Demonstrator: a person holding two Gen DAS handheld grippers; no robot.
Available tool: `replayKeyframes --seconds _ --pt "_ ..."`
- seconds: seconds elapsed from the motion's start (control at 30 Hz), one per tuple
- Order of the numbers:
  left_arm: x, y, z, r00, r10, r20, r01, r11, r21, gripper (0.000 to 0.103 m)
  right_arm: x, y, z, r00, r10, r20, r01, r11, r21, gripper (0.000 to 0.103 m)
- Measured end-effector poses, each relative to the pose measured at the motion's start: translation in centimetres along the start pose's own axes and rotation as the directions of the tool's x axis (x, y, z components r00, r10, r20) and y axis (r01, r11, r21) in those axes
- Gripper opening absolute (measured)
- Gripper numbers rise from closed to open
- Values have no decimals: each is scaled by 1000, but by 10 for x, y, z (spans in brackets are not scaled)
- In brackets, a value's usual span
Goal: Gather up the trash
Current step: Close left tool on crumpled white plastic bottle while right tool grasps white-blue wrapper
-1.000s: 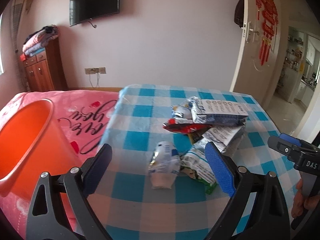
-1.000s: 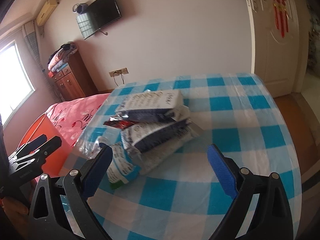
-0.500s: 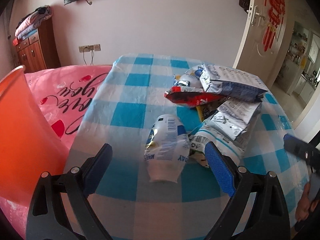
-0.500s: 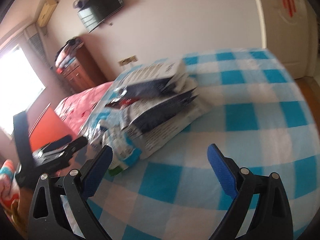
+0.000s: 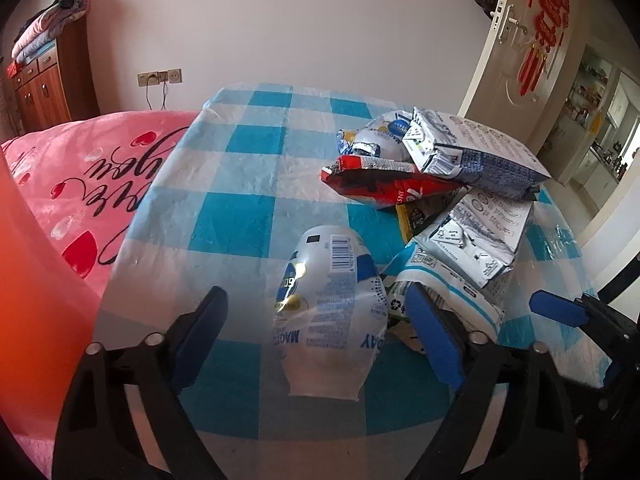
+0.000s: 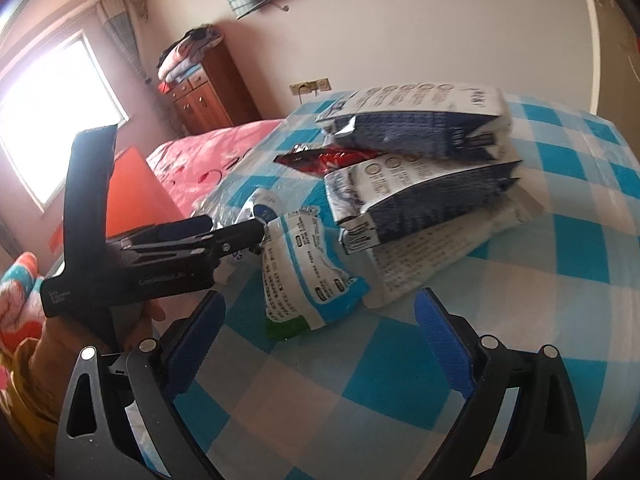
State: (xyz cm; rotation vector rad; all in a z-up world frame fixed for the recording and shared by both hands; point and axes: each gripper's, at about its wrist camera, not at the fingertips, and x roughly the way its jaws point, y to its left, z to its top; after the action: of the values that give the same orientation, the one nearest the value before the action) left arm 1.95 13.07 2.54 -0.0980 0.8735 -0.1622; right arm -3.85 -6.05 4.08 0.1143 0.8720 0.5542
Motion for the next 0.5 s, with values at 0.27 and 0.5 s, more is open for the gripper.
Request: replayKeyframes --seconds 0.27,0.5 --pt "3 3 -2 998 -64 1 64 997 -42 73 17 8 8 1000 -7 -23 6 999 -48 94" --pt "2 8 -10 996 -91 2 91 995 -44 72 25 13 9 999 -5 -35 2 997 -82 94"
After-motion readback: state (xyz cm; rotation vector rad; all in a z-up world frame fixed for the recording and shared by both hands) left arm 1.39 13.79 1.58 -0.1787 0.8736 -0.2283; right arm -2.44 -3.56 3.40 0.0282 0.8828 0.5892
